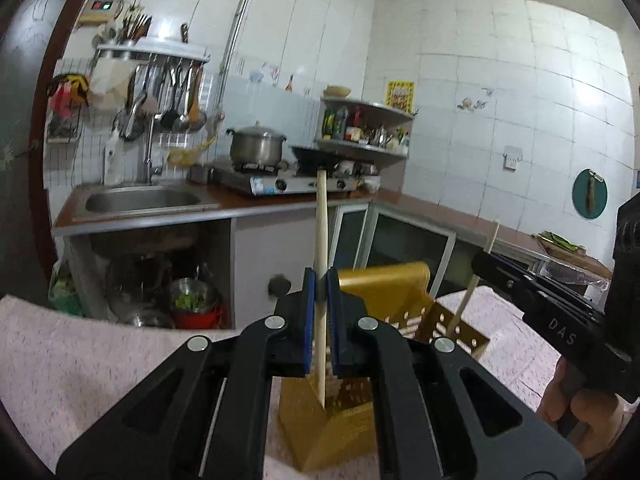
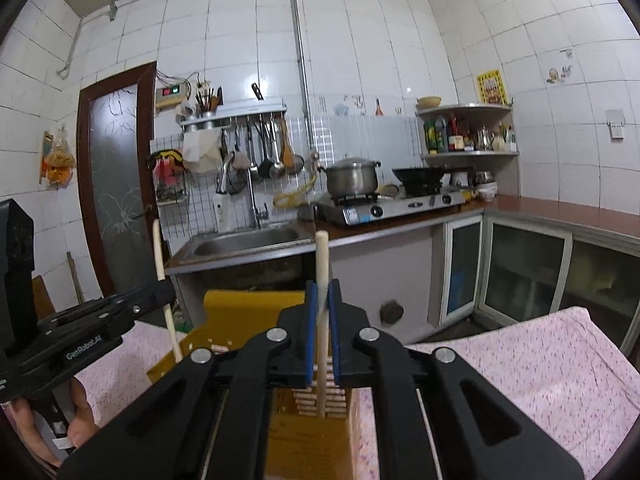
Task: Organize utensils
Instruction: 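Lower both chopsticks into the holder and open both tools, then move both open tools back down to the remaining chopsticks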
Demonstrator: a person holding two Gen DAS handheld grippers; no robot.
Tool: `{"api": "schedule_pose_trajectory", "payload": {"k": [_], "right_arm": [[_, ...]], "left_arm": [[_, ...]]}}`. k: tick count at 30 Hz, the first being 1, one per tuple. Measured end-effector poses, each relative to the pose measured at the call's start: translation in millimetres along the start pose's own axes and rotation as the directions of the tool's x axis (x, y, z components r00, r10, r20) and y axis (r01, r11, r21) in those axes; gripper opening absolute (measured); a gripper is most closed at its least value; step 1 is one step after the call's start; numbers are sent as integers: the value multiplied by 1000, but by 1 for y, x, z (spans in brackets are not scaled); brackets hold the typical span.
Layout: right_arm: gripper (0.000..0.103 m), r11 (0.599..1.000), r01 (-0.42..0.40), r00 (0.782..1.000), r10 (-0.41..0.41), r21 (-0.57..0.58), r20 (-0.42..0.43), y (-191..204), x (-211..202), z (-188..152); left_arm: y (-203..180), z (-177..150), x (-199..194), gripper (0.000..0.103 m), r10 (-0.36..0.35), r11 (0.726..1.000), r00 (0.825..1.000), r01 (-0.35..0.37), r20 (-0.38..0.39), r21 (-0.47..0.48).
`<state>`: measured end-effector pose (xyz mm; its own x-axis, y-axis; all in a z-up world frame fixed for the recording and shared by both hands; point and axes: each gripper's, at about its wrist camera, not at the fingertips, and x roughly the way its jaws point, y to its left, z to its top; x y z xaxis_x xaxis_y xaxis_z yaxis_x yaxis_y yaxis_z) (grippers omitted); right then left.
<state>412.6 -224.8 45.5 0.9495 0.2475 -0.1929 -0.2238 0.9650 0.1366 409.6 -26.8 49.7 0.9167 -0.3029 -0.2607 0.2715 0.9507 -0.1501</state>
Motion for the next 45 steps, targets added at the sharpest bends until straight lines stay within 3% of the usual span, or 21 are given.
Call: {"api": "schedule_pose_trajectory", "payload": {"k": [1, 2, 3, 4, 6, 9, 10, 12, 15, 18, 23, 27, 30, 39, 45], "right_arm": [[13, 1000, 2, 1000, -2, -8, -14, 1, -2, -1], [23, 1000, 8, 1000, -9, -14, -24, 2, -6, -1], [51, 1000, 14, 1000, -14, -9, -23, 2, -11, -1], [63, 1000, 19, 1000, -19, -2, -16, 2, -17, 0], [63, 999, 35, 999, -35, -1, -13, 2, -32, 2], [63, 997, 76, 996, -76, 8, -36, 0, -57, 1], [63, 996, 94, 994, -93, 9, -52, -1, -64, -1], [63, 993, 120, 989, -119, 6, -85, -2, -76, -6], [63, 985, 173, 972, -171, 2, -160, -5, -95, -22], [63, 977, 215, 950, -205, 15, -236, -10, -113, -46], [64, 963, 268, 908, -245, 22, -339, -15, -134, -84], [68, 956, 292, 883, -256, 33, -394, -15, -147, -102], [68, 952, 307, 870, -270, 23, -412, -13, -154, -112], [68, 941, 339, 798, -296, -15, -524, -12, -143, -143], [67, 934, 356, 784, -316, -30, -534, -12, -139, -149]], "left_arm": [[1, -2, -3, 6, 7, 1000, 1000, -7, -17, -2], [1, -3, -6, 14, 11, 1000, 999, -11, -30, -5], [1, -4, -10, 23, 18, 1000, 999, -19, -41, -10], [2, -5, -18, 35, 27, 999, 999, -28, -46, -20], [2, -7, -33, 52, 36, 999, 998, -37, -43, -20], [2, -11, -53, 61, 35, 999, 996, -37, -79, -17], [3, -15, -62, 63, 35, 999, 995, -37, -95, -17], [5, -21, -74, 85, 48, 998, 992, -52, -120, -25], [11, -37, -96, 96, 66, 995, 986, -76, -151, -58], [12, -52, -104, 98, 76, 994, 972, -91, -223, -56], [11, -75, -104, 98, 115, 993, 933, -119, -340, 9], [18, -91, -101, 98, 117, 992, 902, -129, -415, -1], [24, -104, -100, 98, 118, 990, 887, -138, -447, -11], [17, -125, -86, 98, 109, 993, 844, -115, -526, 21], [17, -134, -77, 96, 144, 989, 822, -132, -551, 62]]}}
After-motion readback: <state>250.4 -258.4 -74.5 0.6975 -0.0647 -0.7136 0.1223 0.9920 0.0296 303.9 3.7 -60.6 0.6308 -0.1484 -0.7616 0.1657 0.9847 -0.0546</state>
